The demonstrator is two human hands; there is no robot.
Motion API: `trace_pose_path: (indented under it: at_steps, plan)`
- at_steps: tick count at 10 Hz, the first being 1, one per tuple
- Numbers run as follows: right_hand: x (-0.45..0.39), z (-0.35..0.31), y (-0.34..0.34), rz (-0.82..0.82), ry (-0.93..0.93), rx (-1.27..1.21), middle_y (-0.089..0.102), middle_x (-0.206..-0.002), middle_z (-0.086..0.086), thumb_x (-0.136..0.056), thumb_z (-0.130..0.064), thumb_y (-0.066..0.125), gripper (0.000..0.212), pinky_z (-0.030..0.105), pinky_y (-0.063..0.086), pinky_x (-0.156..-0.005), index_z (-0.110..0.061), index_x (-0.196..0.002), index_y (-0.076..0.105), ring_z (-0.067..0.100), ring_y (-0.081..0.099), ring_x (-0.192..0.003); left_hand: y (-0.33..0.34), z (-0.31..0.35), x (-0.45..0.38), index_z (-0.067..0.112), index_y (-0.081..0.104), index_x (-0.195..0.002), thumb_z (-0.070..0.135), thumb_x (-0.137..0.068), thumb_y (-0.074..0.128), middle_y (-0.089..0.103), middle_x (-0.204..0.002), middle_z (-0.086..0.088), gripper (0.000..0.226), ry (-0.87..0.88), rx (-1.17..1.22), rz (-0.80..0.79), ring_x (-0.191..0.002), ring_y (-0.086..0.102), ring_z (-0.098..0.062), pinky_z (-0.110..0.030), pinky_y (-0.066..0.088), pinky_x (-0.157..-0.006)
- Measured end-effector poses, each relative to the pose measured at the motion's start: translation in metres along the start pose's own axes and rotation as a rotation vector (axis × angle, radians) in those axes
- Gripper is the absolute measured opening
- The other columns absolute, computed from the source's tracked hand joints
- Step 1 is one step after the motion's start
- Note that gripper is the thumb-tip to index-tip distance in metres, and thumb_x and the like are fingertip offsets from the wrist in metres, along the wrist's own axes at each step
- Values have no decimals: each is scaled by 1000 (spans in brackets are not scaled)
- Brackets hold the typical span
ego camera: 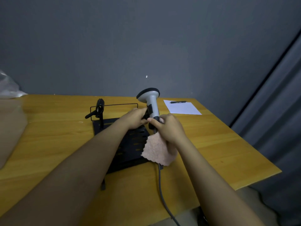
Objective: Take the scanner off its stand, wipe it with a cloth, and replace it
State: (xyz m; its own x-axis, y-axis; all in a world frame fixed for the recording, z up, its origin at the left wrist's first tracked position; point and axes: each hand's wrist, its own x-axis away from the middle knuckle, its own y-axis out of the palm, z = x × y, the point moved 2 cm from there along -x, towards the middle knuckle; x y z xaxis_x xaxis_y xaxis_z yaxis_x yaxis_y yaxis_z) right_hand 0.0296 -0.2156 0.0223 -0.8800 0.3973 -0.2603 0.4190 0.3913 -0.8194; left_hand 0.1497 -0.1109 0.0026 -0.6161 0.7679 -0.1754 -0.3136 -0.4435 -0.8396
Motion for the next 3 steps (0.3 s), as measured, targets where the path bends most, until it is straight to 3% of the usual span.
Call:
trace_pose_path:
  at_steps: [1,2,3]
  plan:
    - [11,-3,-16,58,-14,-2,39,-62,2,-80,-62,58,59,30,28,-47,-12,-54,39,20,41,-52,1,4,4,20,47,-106,32,-89,55,58,-105,-10,22,-87,-156,26,-104,51,-27,-37,41,-72]
    - [17,-12,-38,177,-70,69,49,-78,5,-81,-61,56,56,34,36,-55,-8,-63,51,25,53,-72,-2,10,8,11,47,-117,39,-86,60,55,-121,-12,44,-145,-321,92,-115,46,-31,-41,43,-85]
    - [21,-31,-57,273,-104,48,48,-93,6,-86,-53,54,45,34,39,-66,-9,-84,64,26,52,-88,-13,15,20,9,41,-129,34,-88,60,48,-133,-14,51,-195,-313,114,-123,41,-32,-42,42,-95]
